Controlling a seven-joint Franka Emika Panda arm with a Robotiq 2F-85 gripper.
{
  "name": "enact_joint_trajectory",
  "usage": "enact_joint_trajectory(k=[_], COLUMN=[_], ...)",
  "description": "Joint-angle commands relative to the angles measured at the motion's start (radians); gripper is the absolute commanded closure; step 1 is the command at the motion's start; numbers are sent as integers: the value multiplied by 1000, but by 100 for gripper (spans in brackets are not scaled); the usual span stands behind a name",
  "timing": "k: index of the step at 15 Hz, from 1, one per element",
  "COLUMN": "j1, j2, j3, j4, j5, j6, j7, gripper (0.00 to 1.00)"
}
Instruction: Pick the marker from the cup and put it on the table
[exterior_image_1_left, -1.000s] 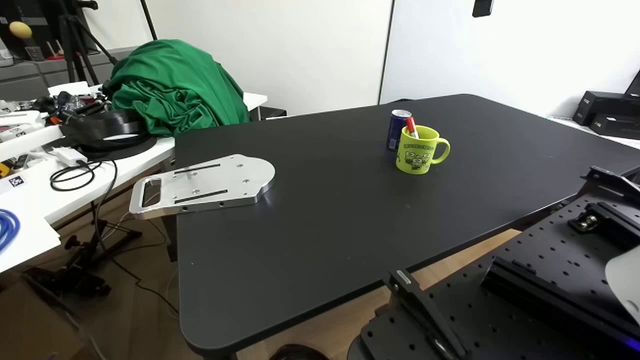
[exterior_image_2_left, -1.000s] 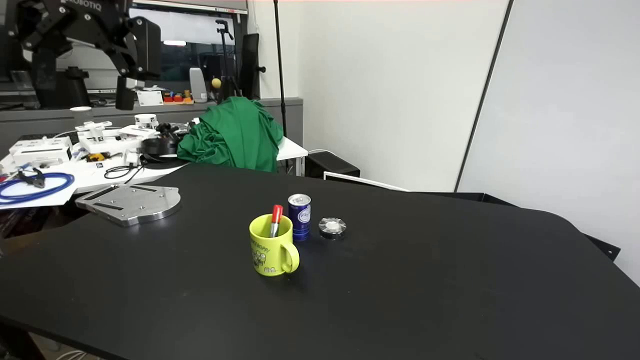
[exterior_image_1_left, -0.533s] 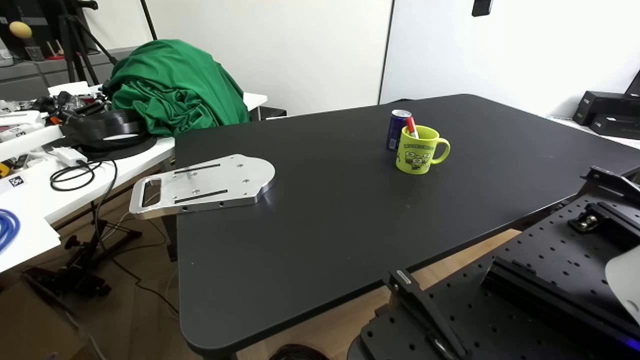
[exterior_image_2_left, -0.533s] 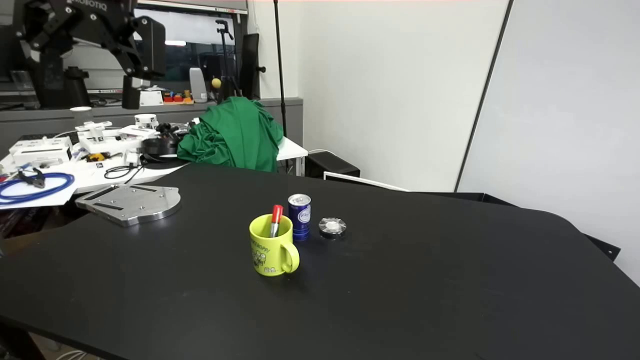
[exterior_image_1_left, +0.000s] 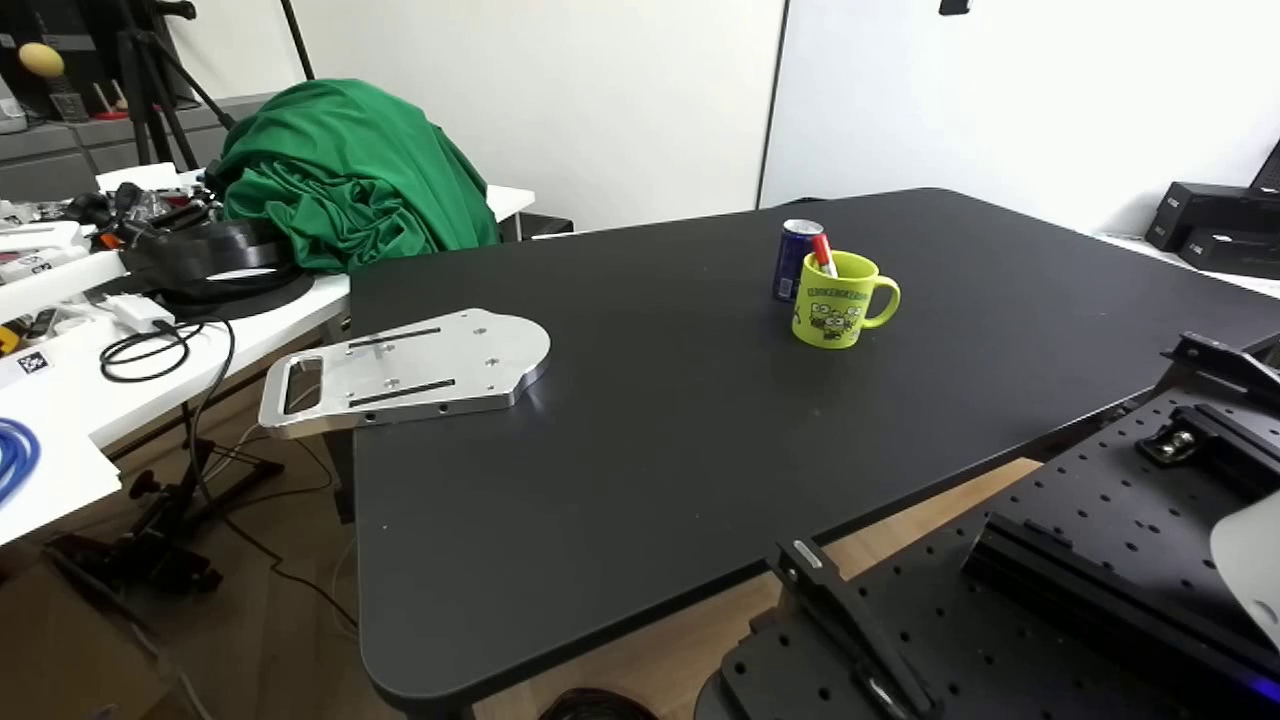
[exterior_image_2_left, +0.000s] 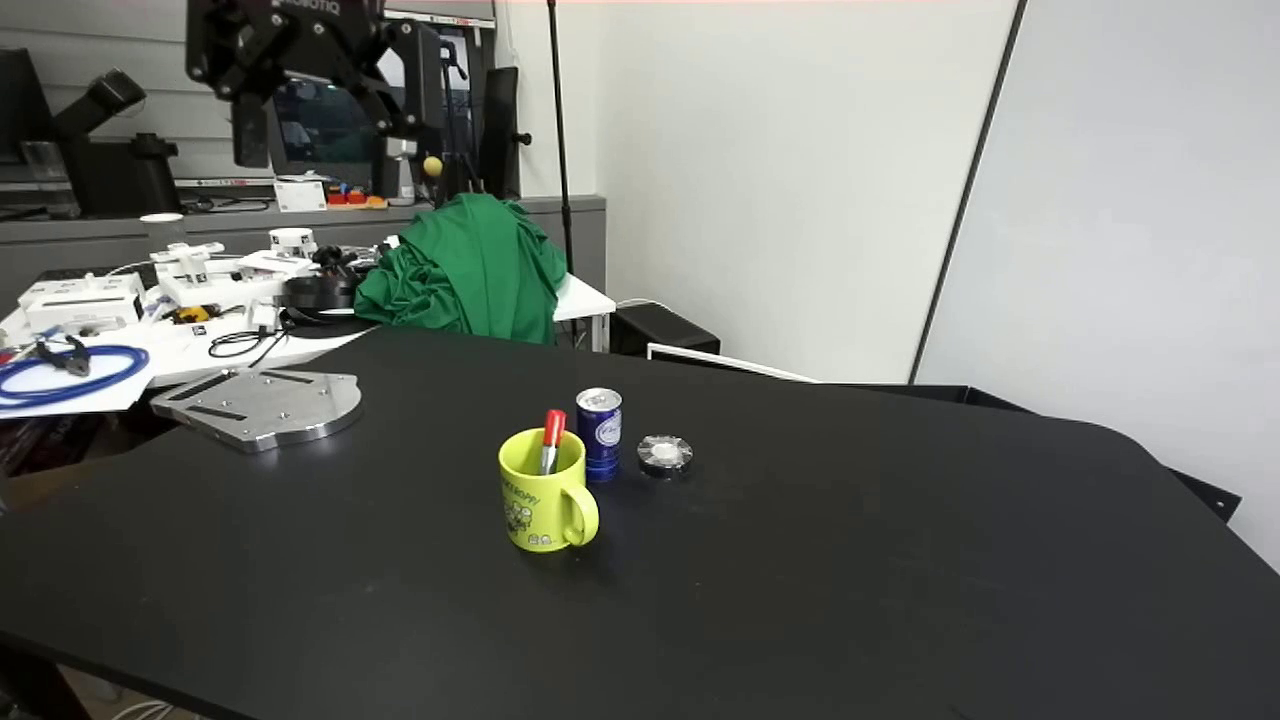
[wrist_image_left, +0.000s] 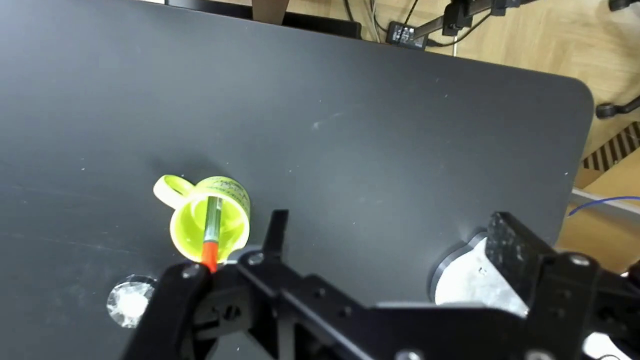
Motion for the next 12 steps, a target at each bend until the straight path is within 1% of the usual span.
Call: enact_joint_trajectory(k=[1,3,5,8,12], j1=[-36,-57,-71,-84,-95], j2=[84,131,196,301,428], j3=[-24,-32,-50,-69,-83], j4=[104,144,187,241,298], j5=[-48,-84,-95,-97,-57], j6=[12,78,131,216,336], j7=[-6,-3,-12,-33,-69], gripper=[0,0,0,0,0])
